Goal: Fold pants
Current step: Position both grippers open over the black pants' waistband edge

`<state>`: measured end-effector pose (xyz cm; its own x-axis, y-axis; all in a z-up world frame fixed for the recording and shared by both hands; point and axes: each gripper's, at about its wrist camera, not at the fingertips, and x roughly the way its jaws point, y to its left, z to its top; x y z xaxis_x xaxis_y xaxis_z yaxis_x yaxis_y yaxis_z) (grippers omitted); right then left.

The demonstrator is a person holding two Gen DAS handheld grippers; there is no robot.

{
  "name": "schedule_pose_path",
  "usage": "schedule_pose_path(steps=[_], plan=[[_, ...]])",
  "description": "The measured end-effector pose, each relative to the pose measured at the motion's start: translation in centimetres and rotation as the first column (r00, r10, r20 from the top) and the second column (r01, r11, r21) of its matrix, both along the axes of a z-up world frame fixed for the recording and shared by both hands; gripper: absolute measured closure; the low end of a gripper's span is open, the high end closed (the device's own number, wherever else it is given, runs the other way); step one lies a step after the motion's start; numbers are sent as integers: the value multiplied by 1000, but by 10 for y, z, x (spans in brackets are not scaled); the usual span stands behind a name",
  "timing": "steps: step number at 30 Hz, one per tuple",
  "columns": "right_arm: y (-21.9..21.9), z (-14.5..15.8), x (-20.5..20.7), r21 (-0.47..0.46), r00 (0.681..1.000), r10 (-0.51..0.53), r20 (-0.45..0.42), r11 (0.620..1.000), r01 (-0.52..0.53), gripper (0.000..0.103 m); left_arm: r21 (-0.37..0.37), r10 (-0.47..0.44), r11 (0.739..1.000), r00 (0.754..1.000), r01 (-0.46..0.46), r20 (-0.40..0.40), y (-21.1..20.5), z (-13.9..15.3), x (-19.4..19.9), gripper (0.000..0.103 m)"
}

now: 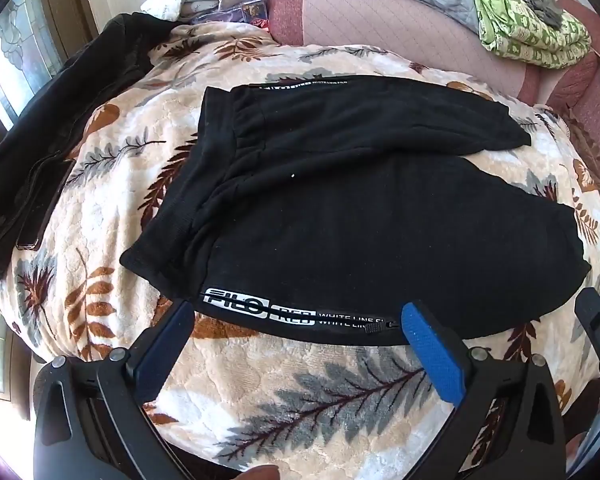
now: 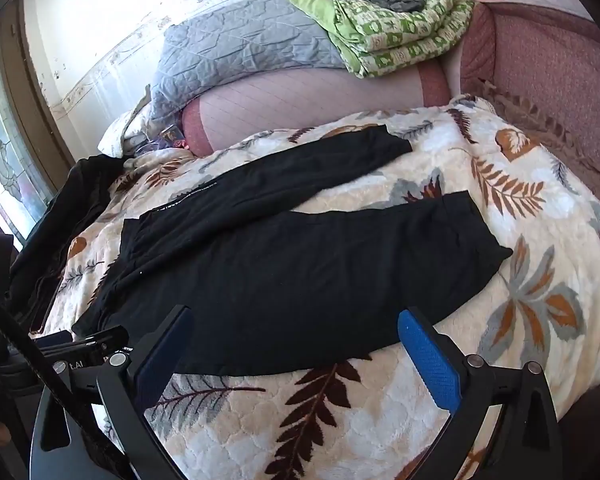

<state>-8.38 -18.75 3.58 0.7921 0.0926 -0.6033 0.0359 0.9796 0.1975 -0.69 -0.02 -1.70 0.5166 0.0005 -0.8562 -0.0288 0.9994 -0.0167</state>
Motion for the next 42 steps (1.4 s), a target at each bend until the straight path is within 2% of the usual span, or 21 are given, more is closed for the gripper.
schedule_pose_path(steps=[4,18,26,29,34,38,40,42], plan=[[-2,-4,2,6,1000,-8,-12,1000,8,0,-15,-8,1000,1000,8,3,13,-3,-11,0],[-19,-26,17,42,994,-52,-96,998,56,0,30,-27,999,997,29,-68,0,-31,9,0],[-20,-36,25,19,989,-65,-131,998,68,0,34,-30,999,993,34,-110,-1,-50,17,0],[-22,-43,30,9,986,-66,-151,998,68,0,12,-28,999,996,29,-86,2,-53,13,0],[-26,-61,36,-6,977,-75,-201,997,75,0,29,-25,999,999,26,-47,0,-52,13,0],[-25,-65,37,-37,978,-70,-197,997,64,0,-12,8,1000,998,-9,-59,4,-54,14,0],[-26,-66,38,-30,977,-72,-200,997,68,0,-54,30,998,995,-35,-92,8,-56,16,0],[-29,-66,38,-9,977,-74,-202,997,74,0,-59,21,998,995,-27,-97,10,-56,13,0]])
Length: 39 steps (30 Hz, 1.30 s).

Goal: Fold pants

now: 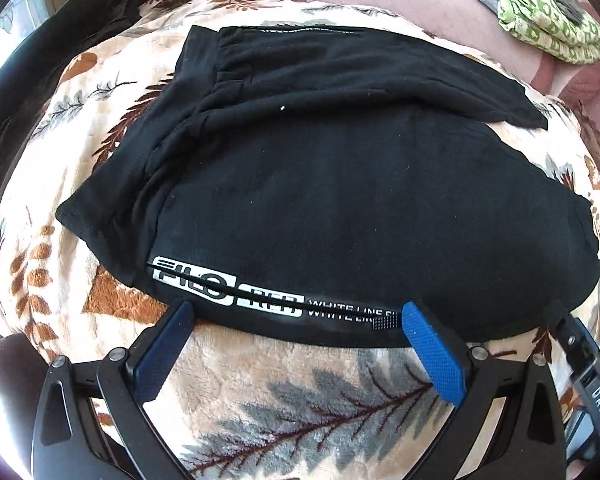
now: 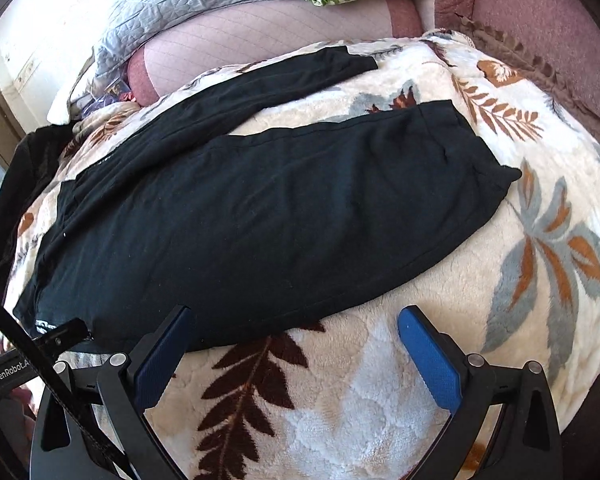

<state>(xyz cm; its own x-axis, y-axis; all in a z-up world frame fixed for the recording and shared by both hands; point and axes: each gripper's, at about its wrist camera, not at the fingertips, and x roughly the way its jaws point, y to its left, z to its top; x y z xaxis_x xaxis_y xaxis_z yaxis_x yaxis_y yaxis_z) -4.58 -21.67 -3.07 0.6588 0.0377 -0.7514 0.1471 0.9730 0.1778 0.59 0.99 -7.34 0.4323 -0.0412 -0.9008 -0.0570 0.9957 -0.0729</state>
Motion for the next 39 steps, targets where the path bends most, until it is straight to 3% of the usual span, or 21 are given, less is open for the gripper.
schedule_pose_path(steps=[3,8,13,16,19,23,29,33,39], plan=[[-4,1,0,39,1000,-13,6,999,13,0,10,-33,999,999,33,-39,-2,-5,-4,0],[-8,1,3,80,1000,-25,-18,996,27,0,23,-49,999,999,49,-2,-4,-5,-14,0],[-29,3,-6,243,998,-52,38,969,41,0,61,-92,994,996,91,6,-9,-4,-22,0],[-23,6,-1,195,1000,16,11,981,-18,0,80,-99,992,995,98,6,-8,0,-31,0],[-6,8,1,64,999,50,2,997,-50,0,63,-90,994,996,88,24,-5,11,-33,0],[5,13,-4,-41,998,59,3,997,-59,0,71,-63,996,981,50,183,17,58,-50,0],[-3,75,-27,-93,978,50,203,995,-32,0,15,-60,998,934,58,351,56,139,-50,0],[-7,139,-25,-192,933,116,340,980,-52,0,42,-151,988,889,147,432,56,196,-24,0],[-13,218,29,-357,888,206,411,933,-51,0,77,-253,966,838,248,483,51,276,53,0]])
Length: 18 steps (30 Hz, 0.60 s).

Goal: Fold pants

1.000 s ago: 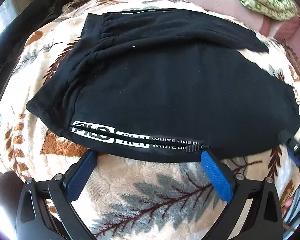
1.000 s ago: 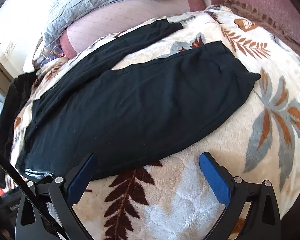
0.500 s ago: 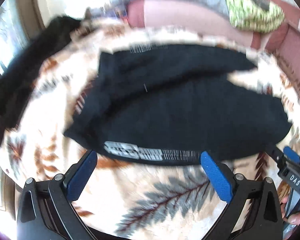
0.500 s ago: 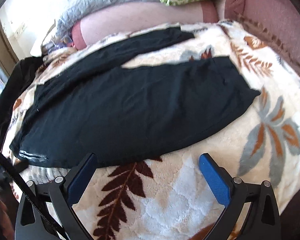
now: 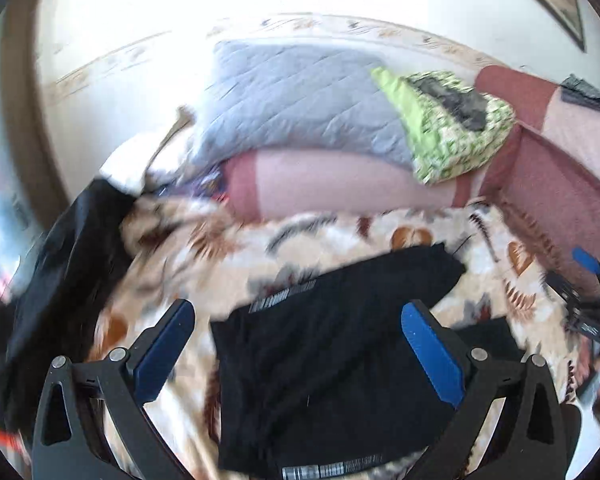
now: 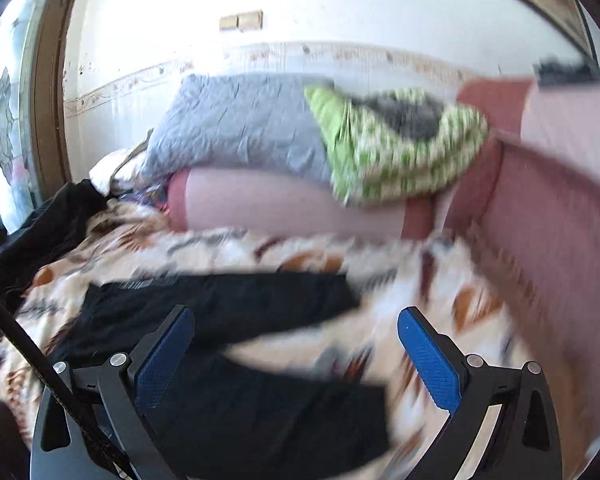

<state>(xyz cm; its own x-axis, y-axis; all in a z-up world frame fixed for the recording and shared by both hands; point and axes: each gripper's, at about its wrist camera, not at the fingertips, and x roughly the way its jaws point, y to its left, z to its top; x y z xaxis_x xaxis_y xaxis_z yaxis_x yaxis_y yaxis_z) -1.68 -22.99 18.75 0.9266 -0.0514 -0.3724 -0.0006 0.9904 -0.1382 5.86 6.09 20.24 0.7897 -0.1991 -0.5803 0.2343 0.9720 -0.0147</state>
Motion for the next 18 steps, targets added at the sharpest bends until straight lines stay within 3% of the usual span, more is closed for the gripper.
schedule_pose_path(steps=[4,6,9,10,12,13,14,15,18], plan=[[2,44,62,-116,999,20,31,993,-16,0,82,-84,993,996,85,-24,-18,21,65,0],[-2,64,109,-126,1000,30,-2,992,-30,0,143,-145,977,984,159,-102,-33,12,110,0],[-7,74,188,-135,992,58,-111,988,-73,0,178,-139,970,978,167,-158,-43,-22,163,0],[-8,67,208,-131,986,75,-151,987,-95,0,144,-149,973,969,180,-198,-44,-42,181,0],[-7,39,249,-102,954,136,-266,981,-168,2,18,-187,980,942,200,-278,-43,-79,205,12],[-7,22,266,-87,936,160,-315,977,-196,4,-48,-212,977,921,208,-328,-42,-101,216,30],[-4,-3,286,-81,908,186,-375,969,-232,6,-88,-227,974,901,209,-370,-43,-121,226,40],[-1,-20,296,-81,890,202,-408,963,-256,8,-115,-234,972,878,205,-417,-45,-147,239,42],[10,-84,331,-107,828,238,-508,936,-335,13,-95,-224,974,856,204,-466,-52,-192,260,42]])
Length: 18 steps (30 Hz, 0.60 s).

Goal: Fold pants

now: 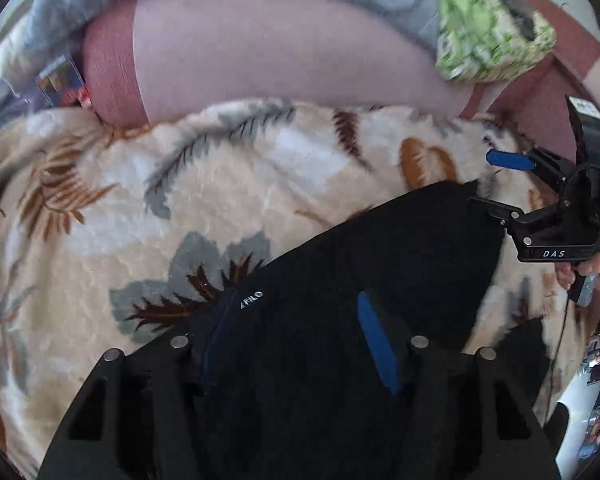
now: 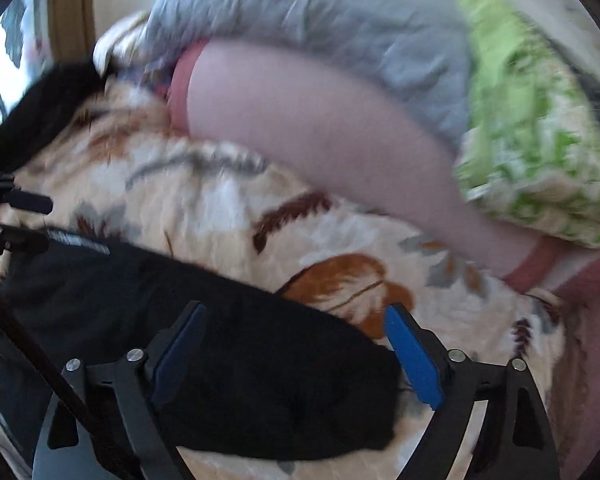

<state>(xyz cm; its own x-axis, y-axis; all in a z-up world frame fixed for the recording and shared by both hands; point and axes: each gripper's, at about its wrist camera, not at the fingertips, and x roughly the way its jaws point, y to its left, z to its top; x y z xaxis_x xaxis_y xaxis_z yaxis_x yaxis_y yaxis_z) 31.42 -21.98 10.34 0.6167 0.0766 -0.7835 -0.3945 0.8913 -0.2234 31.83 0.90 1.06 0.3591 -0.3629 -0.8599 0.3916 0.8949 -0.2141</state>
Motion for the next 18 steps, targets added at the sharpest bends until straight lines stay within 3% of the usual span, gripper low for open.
schedule_pose_path(steps=[3,7,9,11,13,15,16,17,18], plan=[[2,-41,27,-11,998,29,-53,1000,-29,14,-16,-18,1000,999,18,-36,1,-25,17,42],[-1,-71,54,13,994,56,-90,998,-55,14,-47,-58,997,995,54,-85,3,-49,36,34],[-7,-82,62,40,989,74,-131,997,-69,14,-59,-87,995,993,82,-85,2,-55,39,27],[-9,-91,67,64,983,89,-161,995,-79,14,-86,-124,989,988,116,-93,-1,-57,40,8],[-11,-97,69,79,980,102,-172,993,-89,13,-54,-152,988,984,147,-97,-12,-59,39,4],[-13,-99,67,100,982,97,-163,992,-81,12,94,-187,977,980,193,-68,-33,-62,31,4],[-14,-99,66,106,983,94,-161,991,-78,16,138,-197,969,979,202,-51,-39,-62,27,16],[-14,-98,63,121,982,97,-160,990,-78,29,182,-215,959,976,216,-25,-44,-61,21,32],[-14,-96,59,143,981,109,-159,986,-86,53,172,-235,957,972,234,-12,-46,-56,16,48]])
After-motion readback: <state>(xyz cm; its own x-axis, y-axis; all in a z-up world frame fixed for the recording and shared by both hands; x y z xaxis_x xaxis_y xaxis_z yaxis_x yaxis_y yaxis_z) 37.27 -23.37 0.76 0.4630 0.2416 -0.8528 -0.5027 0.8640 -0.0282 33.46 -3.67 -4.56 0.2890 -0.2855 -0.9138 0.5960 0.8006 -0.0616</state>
